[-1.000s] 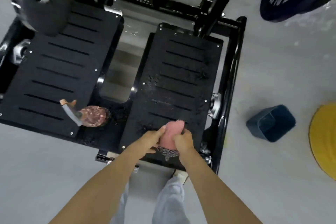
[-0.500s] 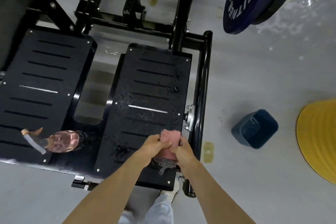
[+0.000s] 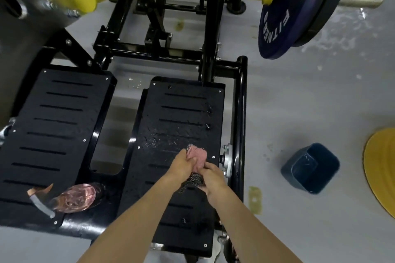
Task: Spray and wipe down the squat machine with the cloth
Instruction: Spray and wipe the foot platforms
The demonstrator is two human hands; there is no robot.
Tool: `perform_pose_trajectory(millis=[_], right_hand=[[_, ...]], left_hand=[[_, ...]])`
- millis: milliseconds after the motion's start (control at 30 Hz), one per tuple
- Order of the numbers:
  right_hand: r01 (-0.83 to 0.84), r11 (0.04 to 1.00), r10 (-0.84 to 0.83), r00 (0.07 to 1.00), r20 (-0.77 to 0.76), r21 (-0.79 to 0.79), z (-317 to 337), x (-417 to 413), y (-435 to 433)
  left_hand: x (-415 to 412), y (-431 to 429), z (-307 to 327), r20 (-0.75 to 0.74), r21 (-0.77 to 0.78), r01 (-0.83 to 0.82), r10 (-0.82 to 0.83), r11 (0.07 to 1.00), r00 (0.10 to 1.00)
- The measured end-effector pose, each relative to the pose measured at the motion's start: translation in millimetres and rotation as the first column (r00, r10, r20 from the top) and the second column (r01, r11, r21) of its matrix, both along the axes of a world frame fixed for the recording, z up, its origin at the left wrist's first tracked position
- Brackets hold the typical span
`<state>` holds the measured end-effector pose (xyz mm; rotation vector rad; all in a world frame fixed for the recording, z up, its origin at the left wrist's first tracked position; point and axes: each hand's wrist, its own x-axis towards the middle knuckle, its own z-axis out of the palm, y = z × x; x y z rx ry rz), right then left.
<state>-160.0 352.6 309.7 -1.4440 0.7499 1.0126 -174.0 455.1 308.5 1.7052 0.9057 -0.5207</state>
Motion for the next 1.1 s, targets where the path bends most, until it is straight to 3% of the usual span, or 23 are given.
perform_pose_trajectory(millis=[167, 400, 567, 833, 1100], right_hand=[[0.011, 0.999, -0.011, 1.000, 0.002, 0.047, 11, 18, -3], [-0.114, 0.990, 0.121, 0.989, 0.083, -0.081, 14, 37, 31], [-0.329, 0.922, 0.350, 0.934, 0.076, -0.203, 19, 40, 56], [-0.464, 0.800, 0.511, 0.859, 0.027, -0.380, 27, 61, 44], [-0.545, 0.718, 0.626, 0.778, 0.060, -0.433, 12, 108, 70]], left_hand=[[27, 0, -3, 0.039, 0.076, -0.023, 0.020, 0.997, 0.999], [44, 40, -1, -0.002, 0.049, 0.089, -0.089, 0.995, 0.996], [49, 83, 2, -0.070, 0.164, 0.124, -0.114, 0.979, 0.991], [57, 116, 9, 0.018, 0.153, 0.068, -0.071, 0.986, 0.997], [76, 128, -5, -0.034, 0.211, 0.089, -0.084, 0.973, 0.996]])
